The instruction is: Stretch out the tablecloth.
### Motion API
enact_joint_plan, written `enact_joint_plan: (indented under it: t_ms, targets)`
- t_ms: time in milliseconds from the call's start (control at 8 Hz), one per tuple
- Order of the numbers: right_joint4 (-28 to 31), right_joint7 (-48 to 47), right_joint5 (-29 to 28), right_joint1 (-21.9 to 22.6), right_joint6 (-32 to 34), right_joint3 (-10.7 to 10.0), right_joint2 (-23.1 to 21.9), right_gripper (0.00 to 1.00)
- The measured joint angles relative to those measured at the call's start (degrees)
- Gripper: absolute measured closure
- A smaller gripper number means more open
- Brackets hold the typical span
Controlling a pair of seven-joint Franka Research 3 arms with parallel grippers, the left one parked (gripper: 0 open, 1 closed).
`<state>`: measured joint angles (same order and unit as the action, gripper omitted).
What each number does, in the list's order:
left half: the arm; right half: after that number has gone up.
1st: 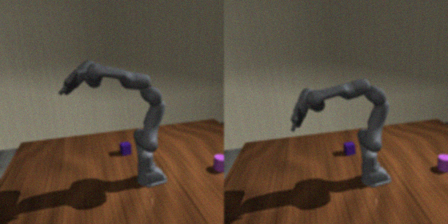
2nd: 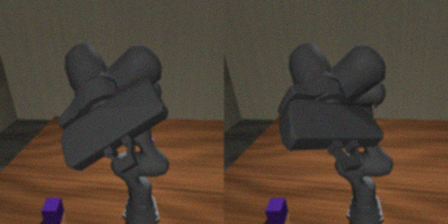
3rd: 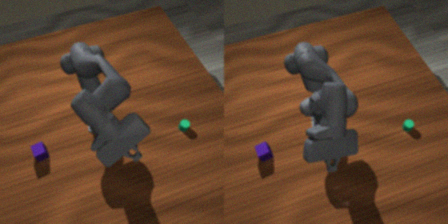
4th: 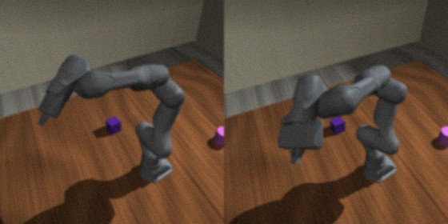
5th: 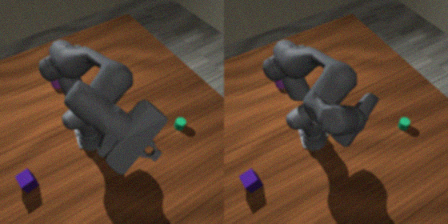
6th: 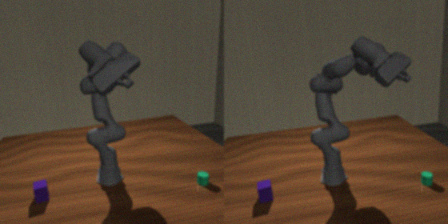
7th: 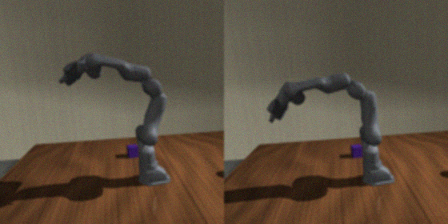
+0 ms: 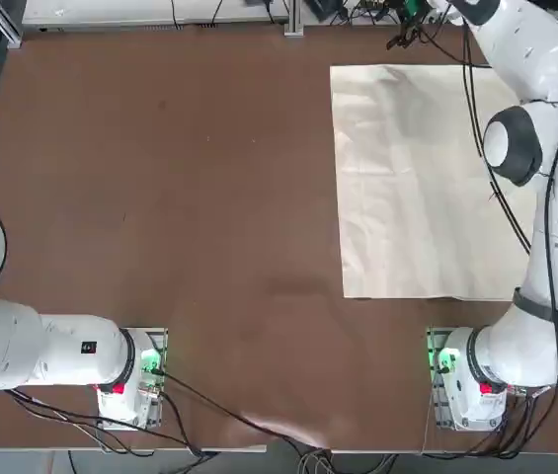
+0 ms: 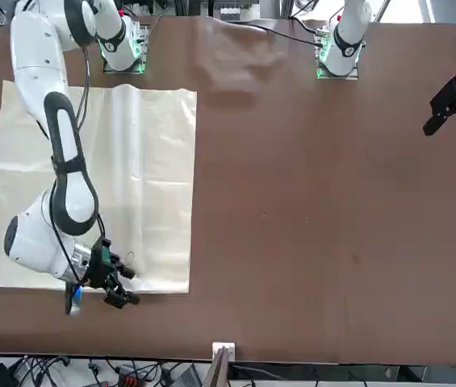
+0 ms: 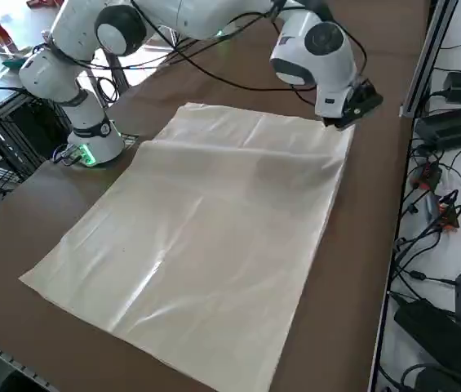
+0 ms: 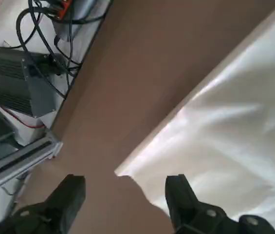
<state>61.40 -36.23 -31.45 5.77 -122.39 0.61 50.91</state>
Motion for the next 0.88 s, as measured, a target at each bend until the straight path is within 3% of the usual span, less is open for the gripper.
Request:
enact_joint_plan:
  t_ms: [500, 875]
  targets:
    - [1.73, 13.12, 18.48, -2.25, 7.68, -0.01, -8.67, 0.0]
    - [8.44, 18.33, 23.76, -1.89, 11.37, 0.01, -16.47, 0.0]
